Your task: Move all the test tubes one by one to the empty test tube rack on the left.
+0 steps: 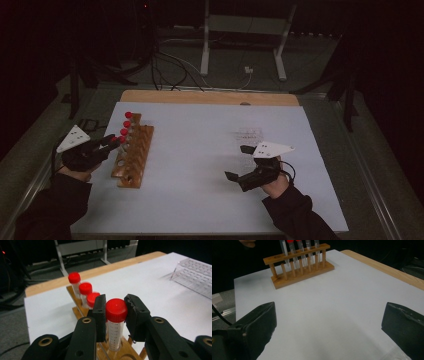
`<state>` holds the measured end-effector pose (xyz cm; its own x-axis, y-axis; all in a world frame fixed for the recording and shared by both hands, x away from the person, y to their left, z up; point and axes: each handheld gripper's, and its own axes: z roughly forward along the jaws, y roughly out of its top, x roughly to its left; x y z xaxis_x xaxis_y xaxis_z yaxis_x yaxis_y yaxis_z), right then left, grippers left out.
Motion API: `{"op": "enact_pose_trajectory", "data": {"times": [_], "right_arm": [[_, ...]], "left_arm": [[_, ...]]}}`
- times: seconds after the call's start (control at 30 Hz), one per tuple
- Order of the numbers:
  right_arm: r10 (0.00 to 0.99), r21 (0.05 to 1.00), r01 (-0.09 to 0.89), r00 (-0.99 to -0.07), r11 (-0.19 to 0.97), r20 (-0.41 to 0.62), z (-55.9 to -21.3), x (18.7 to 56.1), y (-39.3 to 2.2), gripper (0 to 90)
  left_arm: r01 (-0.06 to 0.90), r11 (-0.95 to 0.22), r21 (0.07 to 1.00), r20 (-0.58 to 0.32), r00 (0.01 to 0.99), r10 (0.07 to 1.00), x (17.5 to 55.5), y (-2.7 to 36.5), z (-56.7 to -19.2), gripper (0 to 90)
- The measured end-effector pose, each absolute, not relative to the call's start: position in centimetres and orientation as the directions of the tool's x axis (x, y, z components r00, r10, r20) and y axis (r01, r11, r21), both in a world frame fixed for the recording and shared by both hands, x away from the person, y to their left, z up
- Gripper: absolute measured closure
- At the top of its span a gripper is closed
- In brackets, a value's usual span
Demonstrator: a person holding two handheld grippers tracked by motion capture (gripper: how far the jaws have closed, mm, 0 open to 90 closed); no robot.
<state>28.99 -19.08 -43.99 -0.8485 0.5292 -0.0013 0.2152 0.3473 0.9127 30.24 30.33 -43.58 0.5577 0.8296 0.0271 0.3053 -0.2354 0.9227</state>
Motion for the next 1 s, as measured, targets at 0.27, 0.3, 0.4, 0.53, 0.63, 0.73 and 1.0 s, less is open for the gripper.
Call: {"op": "enact_pose_trajectory", "data": {"times": [0.27, 0.3, 0.4, 0.53, 0.63, 0.73, 1.0], "right_arm": [[0.531, 0.914, 0.218, -0.847, 0.342, 0.004, -43.9, 29.0, -19.2, 0.0], [0.531, 0.914, 0.217, -0.847, 0.342, 0.002, -43.9, 29.0, -19.2, 0.0], [0.528, 0.914, 0.216, -0.849, 0.345, 0.002, -43.9, 29.0, -19.3, 0.0], [0.526, 0.913, 0.217, -0.85, 0.345, 0.003, -43.9, 29.0, -19.3, 0.0], [0.525, 0.915, 0.214, -0.851, 0.343, 0.003, -43.9, 28.9, -19.4, 0.0], [0.528, 0.917, 0.214, -0.85, 0.337, 0.004, -43.8, 28.9, -19.5, 0.0], [0.532, 0.924, 0.21, -0.847, 0.32, 0.009, -43.6, 28.8, -19.9, 0.0]], "left_arm": [[0.334, -0.245, 0.91, 0.021, 0.553, 0.833, 30.3, 30.3, -44.9, 71.8], [0.34, -0.25, 0.907, 0.023, 0.552, 0.833, 30.3, 30.2, -45.0, 71.8], [0.345, -0.257, 0.903, 0.025, 0.555, 0.832, 30.3, 30.2, -45.3, 71.6], [0.352, -0.246, 0.903, 0.0, 0.572, 0.82, 30.2, 30.3, -45.1, 67.6], [0.353, -0.236, 0.905, -0.014, 0.581, 0.814, 29.8, 30.2, -44.5, 45.4], [0.329, -0.222, 0.918, -0.015, 0.588, 0.808, 29.1, 29.8, -43.7, 28.6], [0.282, -0.224, 0.933, -0.049, 0.716, 0.697, 27.6, 27.2, -42.5, 6.2]]}}
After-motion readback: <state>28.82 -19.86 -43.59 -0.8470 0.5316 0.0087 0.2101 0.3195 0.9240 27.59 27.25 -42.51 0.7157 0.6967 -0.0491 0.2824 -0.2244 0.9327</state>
